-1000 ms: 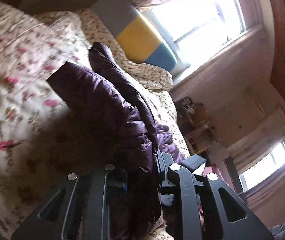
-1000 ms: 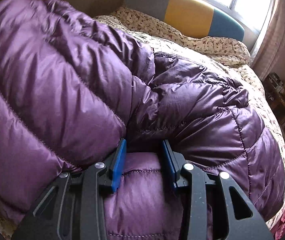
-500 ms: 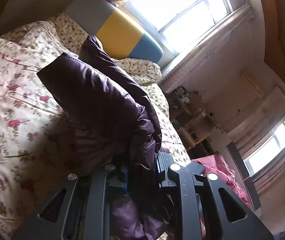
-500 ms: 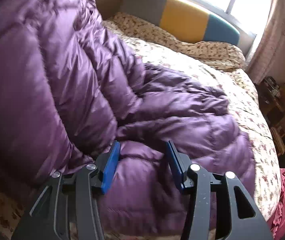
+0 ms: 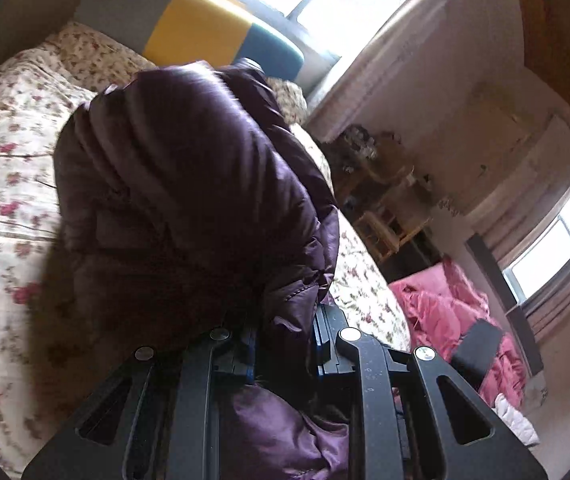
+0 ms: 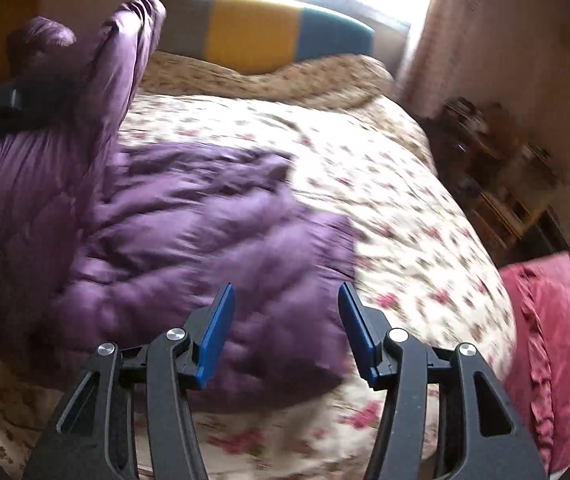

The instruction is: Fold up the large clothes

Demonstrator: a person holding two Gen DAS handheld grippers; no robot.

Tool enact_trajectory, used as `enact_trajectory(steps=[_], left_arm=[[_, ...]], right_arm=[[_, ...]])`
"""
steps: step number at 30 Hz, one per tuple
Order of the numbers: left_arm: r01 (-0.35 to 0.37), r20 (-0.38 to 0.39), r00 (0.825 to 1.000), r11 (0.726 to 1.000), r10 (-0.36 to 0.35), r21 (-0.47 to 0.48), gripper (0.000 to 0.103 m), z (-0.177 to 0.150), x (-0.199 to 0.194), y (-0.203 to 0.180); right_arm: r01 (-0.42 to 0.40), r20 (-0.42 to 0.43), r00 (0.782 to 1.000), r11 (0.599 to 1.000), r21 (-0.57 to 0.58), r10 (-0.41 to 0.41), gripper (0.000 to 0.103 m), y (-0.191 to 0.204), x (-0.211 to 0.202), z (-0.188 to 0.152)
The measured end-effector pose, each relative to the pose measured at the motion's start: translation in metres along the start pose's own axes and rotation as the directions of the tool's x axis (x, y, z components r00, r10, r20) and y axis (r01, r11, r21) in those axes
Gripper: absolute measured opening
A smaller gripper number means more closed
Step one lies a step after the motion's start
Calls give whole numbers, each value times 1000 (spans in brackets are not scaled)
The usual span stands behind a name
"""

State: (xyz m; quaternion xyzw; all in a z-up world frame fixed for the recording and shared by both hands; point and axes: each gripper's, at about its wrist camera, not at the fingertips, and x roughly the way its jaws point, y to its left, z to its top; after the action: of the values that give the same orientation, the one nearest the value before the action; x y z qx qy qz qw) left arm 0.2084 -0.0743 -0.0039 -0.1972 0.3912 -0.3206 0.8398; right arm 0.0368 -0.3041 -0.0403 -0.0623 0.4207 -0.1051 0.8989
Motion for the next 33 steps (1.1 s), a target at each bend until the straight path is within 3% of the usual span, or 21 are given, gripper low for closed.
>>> enact_trajectory(steps=[6,10,17,21,24,28,33], left_arm=[[-62,-88,994,998,62,1,20,-3,59,-15],[-113,-144,982,992,119,49,20,-13,97,-30],[-147,-191,968,983,165,107,20,-28,141,-35],[-149,-194,965,979,175,141,20,-29,147,-42],[-130,-186,969,978,160,161,29,-26,137,-45],[-74,-164,981,985,99,155,55,-27,121,-58],[-28,-111,993,985,47,168,61,-24,86,-65]], right_arm=[[58,-52,997,996,75,-54,53,-42,6,-17],[81,-91,993,990,119,-71,54,-65,13,-29],[104,-152,985,981,162,-79,54,-83,29,-42],[128,-165,981,977,169,-100,55,-83,31,-44],[154,-165,978,973,170,-125,59,-82,27,-43],[173,-155,977,972,161,-148,61,-77,20,-42],[176,-140,978,973,147,-156,62,-68,12,-39]])
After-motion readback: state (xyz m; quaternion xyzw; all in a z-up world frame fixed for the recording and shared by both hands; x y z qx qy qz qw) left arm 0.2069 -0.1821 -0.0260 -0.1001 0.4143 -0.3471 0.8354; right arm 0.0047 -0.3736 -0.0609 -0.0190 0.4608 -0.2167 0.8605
